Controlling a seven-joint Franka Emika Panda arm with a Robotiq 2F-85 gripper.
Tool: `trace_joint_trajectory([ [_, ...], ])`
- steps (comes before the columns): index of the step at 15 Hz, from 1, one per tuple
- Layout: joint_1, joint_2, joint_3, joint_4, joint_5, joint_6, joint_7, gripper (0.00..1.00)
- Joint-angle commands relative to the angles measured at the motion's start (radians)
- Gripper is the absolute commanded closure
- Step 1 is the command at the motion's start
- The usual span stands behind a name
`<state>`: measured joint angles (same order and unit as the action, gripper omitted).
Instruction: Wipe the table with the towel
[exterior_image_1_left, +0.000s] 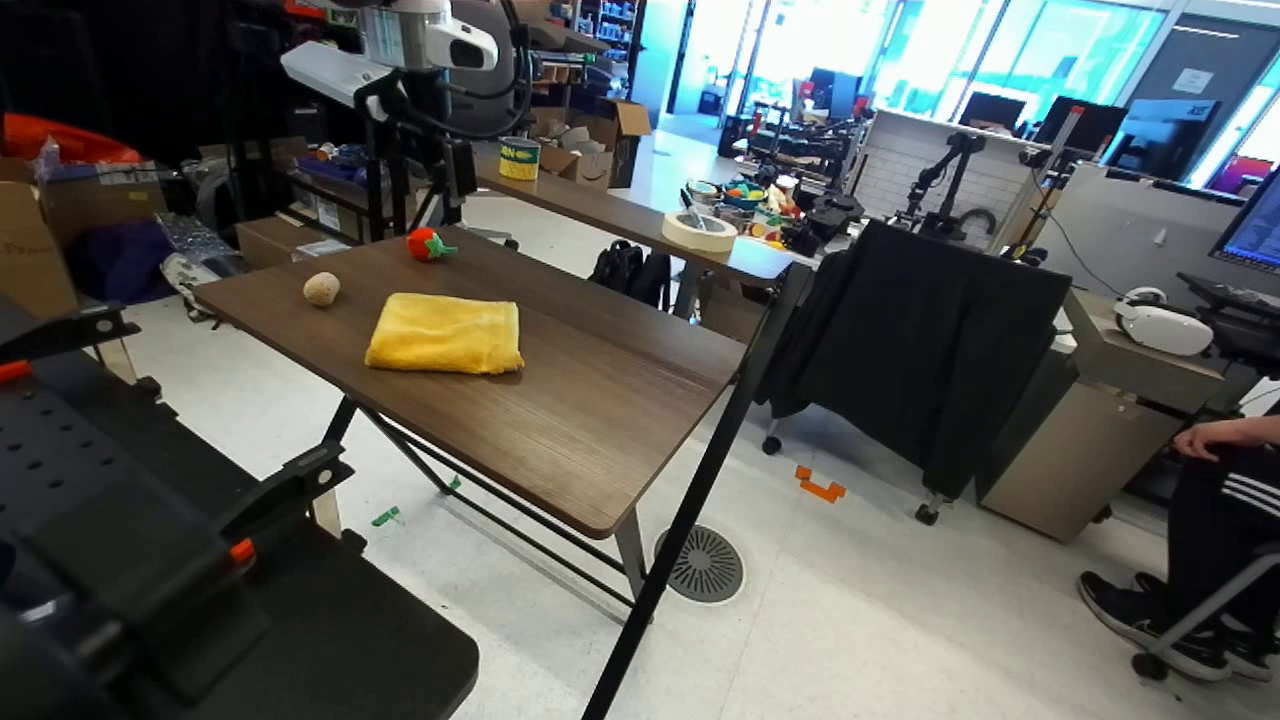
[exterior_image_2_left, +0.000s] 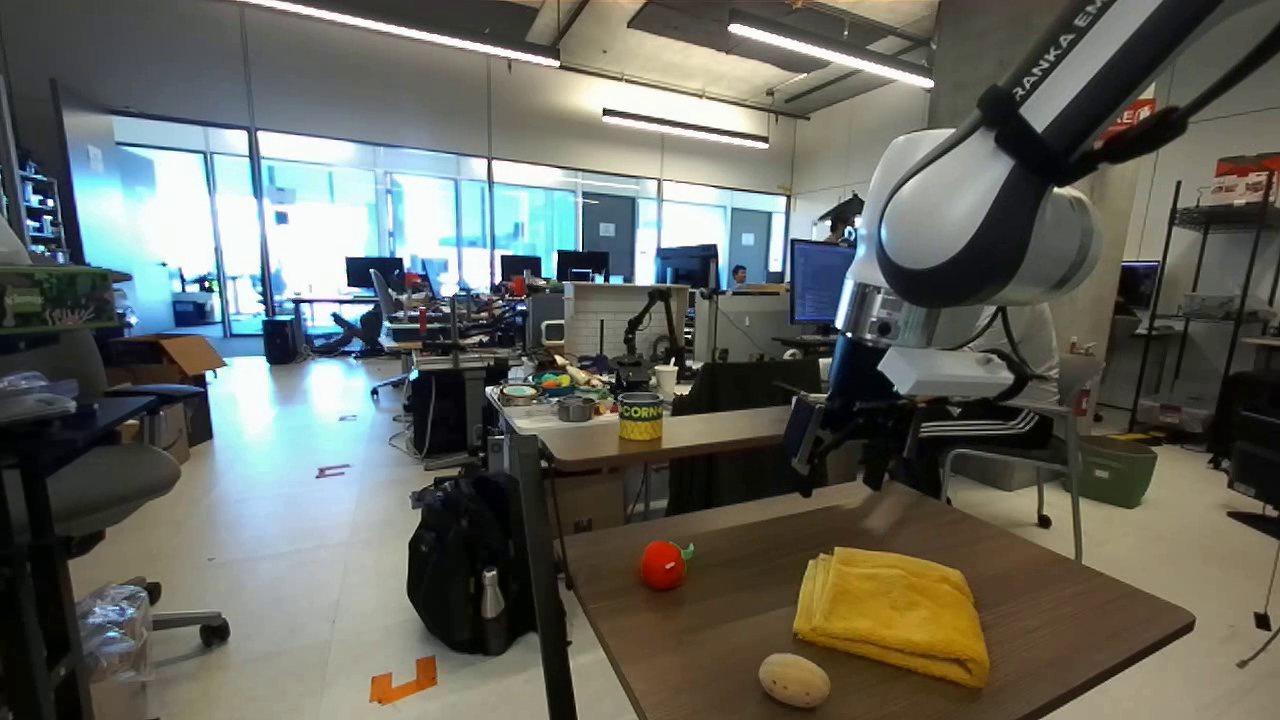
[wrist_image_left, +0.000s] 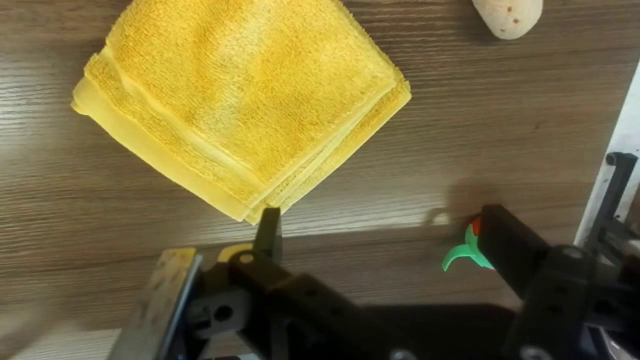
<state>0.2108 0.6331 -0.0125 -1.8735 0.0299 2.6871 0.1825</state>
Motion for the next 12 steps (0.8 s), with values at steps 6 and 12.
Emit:
trace_joint_trajectory([
  [6,0.006,0.117,0.046,0.158,-0.003,0.051,0.0,0.0],
  [12,0.018,0.297,0.094,0.38,0.012,0.031,-0.009,0.0],
])
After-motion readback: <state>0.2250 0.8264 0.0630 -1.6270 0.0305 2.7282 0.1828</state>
